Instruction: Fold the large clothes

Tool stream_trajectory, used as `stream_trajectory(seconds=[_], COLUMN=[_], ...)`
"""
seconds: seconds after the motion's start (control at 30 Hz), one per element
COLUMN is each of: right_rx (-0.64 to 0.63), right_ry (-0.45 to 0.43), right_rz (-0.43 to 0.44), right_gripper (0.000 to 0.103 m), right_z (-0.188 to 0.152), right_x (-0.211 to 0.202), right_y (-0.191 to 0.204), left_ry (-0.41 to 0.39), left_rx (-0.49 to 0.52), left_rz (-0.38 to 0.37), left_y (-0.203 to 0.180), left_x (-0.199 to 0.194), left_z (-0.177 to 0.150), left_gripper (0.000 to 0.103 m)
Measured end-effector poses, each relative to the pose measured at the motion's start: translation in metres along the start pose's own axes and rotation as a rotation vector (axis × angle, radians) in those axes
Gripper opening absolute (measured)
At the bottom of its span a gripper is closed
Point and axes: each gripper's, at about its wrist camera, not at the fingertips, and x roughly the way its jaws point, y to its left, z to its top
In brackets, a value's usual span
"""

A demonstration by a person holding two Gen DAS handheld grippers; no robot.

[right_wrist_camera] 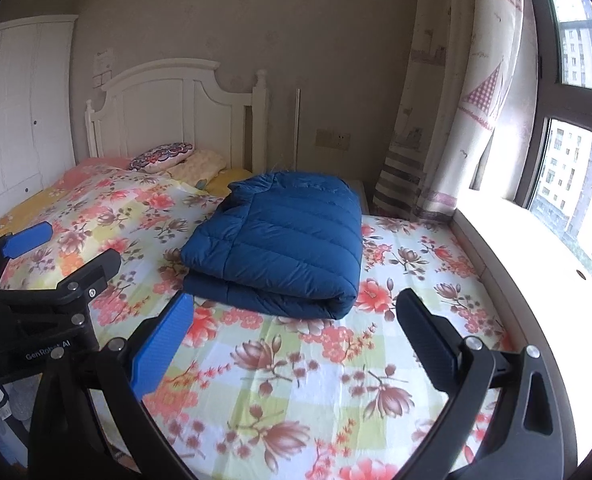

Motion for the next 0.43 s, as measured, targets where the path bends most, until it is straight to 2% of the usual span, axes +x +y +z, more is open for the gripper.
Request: stream_trajectory(seconds=[0.13, 0.27, 0.37, 0.43], right_rx=[0.018, 0.009, 0.008, 0.015], right_ry=[0.027, 0.055, 0.072, 0.095], right_rz=[0.008, 0.011, -0.022, -0.101], right_gripper=[0.100, 0.100, 0.100, 0.100], right_z=[0.008, 0.013, 0.019, 0.023], right_x=[0.028, 0.058, 0.081, 0.097], right_y=[-0.005, -0.014, -0.047, -0.095], left_ry=[-0.020, 0.114, 0.249, 0.309], left_rx=[-0.029, -0.001, -0.037, -0.083], left_rz=[-0.004, -0.054, -0.036, 0.042], left_y=[0.005, 0.026, 0.086, 0.148], left_x=[0.025, 0.078, 0.135, 0.174], left_z=[0.008, 0.017, 0.023, 0.031], left_gripper=[0.099, 0.099, 0.099, 0.099])
